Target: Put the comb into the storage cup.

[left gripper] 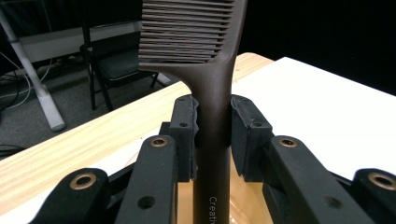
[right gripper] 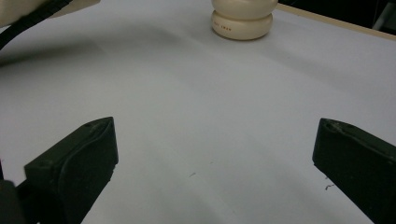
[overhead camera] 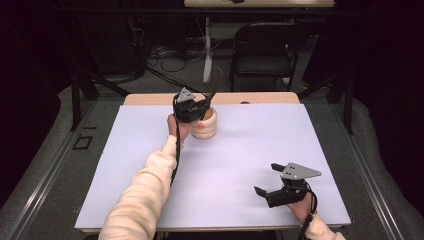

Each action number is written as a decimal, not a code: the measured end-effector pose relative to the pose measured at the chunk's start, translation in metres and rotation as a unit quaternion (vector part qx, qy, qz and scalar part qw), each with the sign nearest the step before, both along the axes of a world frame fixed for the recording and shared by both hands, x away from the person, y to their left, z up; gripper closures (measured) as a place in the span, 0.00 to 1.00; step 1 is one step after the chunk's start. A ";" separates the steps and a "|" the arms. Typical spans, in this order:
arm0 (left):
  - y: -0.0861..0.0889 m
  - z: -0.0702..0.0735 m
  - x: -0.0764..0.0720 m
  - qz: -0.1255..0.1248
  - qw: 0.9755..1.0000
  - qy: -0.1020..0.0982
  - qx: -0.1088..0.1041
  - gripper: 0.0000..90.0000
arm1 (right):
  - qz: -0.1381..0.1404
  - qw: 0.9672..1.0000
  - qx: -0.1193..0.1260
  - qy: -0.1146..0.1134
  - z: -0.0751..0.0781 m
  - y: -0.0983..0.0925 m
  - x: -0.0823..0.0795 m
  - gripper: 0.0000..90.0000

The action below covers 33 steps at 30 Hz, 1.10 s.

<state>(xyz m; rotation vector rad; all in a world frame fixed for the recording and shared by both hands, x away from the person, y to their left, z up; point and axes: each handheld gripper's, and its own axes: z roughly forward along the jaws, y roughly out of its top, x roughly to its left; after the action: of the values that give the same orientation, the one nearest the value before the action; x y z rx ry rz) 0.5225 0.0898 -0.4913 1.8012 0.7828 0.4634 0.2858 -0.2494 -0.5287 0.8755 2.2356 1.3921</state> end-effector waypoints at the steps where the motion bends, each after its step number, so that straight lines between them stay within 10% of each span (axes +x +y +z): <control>1: 0.000 0.000 0.000 0.000 1.000 0.001 0.001 0.80 | 0.000 1.000 0.000 0.000 0.000 0.000 0.000 0.00; 33: 0.001 -0.011 0.000 0.001 0.999 0.022 0.027 0.80 | 0.000 1.000 -0.001 -0.001 0.000 0.000 0.000 0.00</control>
<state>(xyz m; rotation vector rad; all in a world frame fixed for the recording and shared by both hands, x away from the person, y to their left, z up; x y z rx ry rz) 0.5221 0.0907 -0.5018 1.8661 0.8085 0.4515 0.2855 -0.2496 -0.5284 0.8717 2.2350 1.3905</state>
